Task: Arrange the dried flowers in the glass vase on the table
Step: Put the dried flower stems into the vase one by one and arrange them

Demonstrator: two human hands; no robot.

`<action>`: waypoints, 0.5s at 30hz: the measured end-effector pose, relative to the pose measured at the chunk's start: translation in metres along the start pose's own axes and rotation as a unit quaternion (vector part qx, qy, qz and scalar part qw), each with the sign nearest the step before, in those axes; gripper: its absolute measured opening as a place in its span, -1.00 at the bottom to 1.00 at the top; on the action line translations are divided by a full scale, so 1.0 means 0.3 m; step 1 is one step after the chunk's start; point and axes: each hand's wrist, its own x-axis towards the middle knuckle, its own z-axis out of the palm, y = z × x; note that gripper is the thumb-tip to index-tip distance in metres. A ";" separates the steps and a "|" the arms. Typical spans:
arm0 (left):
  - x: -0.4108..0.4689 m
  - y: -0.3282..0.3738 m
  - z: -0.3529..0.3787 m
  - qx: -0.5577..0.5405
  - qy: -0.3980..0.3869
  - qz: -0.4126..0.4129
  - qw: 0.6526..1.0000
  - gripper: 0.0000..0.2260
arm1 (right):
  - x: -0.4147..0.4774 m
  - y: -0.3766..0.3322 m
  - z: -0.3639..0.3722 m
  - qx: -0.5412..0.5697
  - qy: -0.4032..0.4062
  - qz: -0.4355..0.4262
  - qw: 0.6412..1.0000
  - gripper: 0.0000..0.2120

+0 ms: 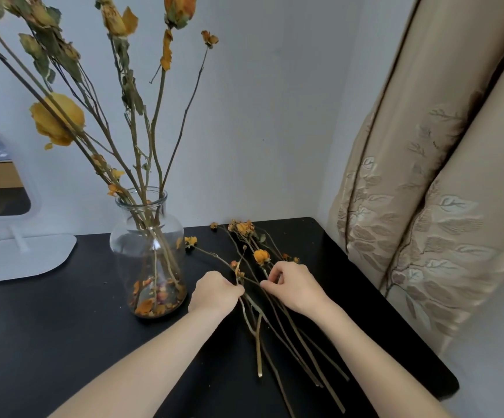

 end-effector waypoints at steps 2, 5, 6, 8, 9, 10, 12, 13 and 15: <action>0.007 -0.001 -0.005 -0.032 0.002 -0.002 0.999 -0.69 | -0.005 -0.010 0.000 0.012 -0.002 -0.006 1.000 -0.80; 0.018 -0.004 -0.011 -0.058 0.007 0.000 0.998 -0.77 | -0.011 -0.021 -0.005 -0.003 -0.025 -0.002 1.000 -0.75; 0.019 -0.007 -0.014 -0.065 0.010 0.002 0.998 -0.76 | -0.010 -0.023 -0.006 -0.019 -0.029 0.005 0.999 -0.78; 0.020 -0.012 -0.020 -0.075 0.012 0.005 0.997 -0.74 | -0.004 -0.027 -0.004 -0.050 -0.030 0.022 0.998 -0.83; 0.018 -0.016 -0.025 -0.079 0.012 0.006 0.997 -0.74 | 0.000 -0.029 -0.001 -0.060 -0.030 0.030 0.997 -0.84; 0.014 -0.020 -0.030 -0.082 0.012 0.007 0.997 -0.73 | 0.005 -0.032 0.004 -0.068 -0.031 0.037 0.997 -0.84; 0.002 -0.029 -0.043 -0.082 0.008 0.013 0.997 -0.75 | 0.013 -0.037 0.013 -0.081 -0.033 0.050 0.995 -0.85; -0.004 -0.032 -0.051 -0.084 0.005 0.016 0.996 -0.76 | 0.017 -0.039 0.017 -0.087 -0.035 0.057 0.994 -0.85; -0.017 -0.039 -0.068 -0.092 0.003 0.019 0.996 -0.78 | 0.026 -0.042 0.024 -0.091 -0.044 0.069 0.992 -0.86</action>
